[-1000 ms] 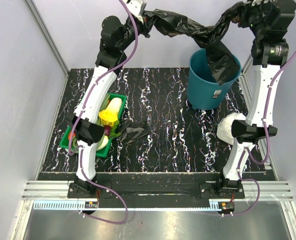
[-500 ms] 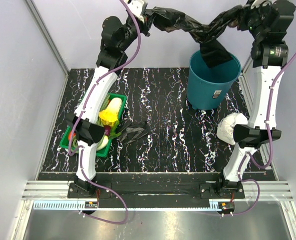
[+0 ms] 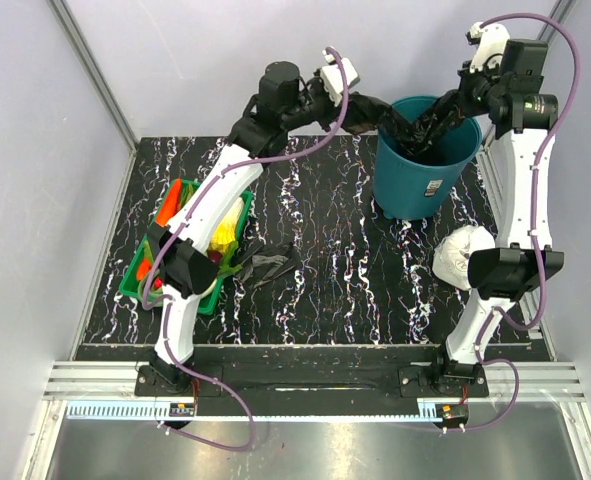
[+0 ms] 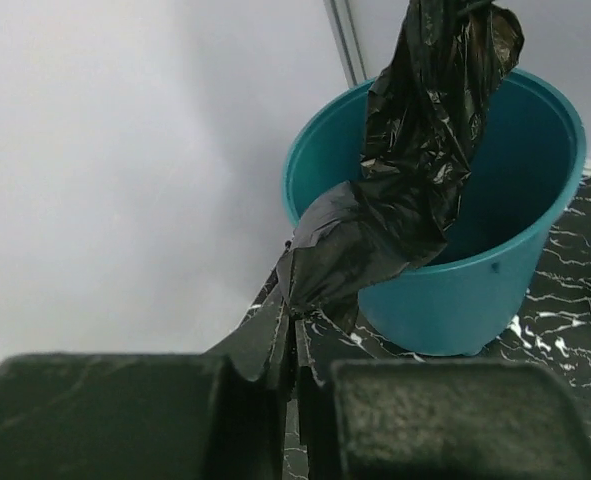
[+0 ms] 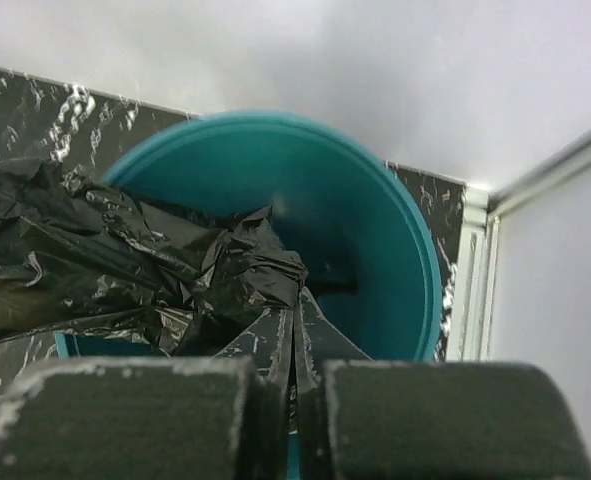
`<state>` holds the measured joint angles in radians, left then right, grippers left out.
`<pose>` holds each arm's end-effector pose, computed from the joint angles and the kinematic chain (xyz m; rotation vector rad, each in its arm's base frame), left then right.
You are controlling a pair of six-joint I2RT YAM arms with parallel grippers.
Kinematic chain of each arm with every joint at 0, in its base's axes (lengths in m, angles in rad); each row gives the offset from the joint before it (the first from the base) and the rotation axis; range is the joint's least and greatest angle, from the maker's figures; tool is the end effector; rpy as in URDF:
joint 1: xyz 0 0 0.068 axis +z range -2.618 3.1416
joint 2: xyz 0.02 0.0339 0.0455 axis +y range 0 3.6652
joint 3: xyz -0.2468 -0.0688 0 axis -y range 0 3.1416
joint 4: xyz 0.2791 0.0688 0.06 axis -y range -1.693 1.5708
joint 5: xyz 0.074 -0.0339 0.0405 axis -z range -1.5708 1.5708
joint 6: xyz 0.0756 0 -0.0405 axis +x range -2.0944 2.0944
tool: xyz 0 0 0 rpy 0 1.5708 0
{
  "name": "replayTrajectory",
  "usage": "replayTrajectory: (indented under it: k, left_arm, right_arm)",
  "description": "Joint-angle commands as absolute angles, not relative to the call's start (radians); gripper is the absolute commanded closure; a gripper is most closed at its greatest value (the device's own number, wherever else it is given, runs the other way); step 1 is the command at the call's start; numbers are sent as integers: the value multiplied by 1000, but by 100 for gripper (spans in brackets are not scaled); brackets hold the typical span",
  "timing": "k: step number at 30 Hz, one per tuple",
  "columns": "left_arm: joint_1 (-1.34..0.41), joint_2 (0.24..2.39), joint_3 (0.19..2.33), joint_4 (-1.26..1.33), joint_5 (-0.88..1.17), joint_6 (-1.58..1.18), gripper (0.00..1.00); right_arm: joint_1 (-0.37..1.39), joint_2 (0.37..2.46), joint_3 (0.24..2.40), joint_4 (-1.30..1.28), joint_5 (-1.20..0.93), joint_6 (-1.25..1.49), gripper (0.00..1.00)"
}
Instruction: Put the trash bags into the trash bin
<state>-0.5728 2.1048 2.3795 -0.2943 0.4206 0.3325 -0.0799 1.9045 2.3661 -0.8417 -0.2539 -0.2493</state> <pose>0.4379 -0.3191 0.4566 0.9877 1.2753 -0.5202 0.4607 -0.0178 0.4701 -0.3297 1.9100 0.0288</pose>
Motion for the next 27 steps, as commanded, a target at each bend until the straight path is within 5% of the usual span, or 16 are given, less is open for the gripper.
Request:
replayTrajectory:
  k: [1,27]
  left_arm:
    - [-595,2022,2430,-354,420,449,91]
    - [-634,1964,2575,-558,417,301,90]
  right_arm:
    - [-106,1845,2457,-1069,-195,-368,100]
    - [-363,1678,2350,-1308,-587,-296,100]
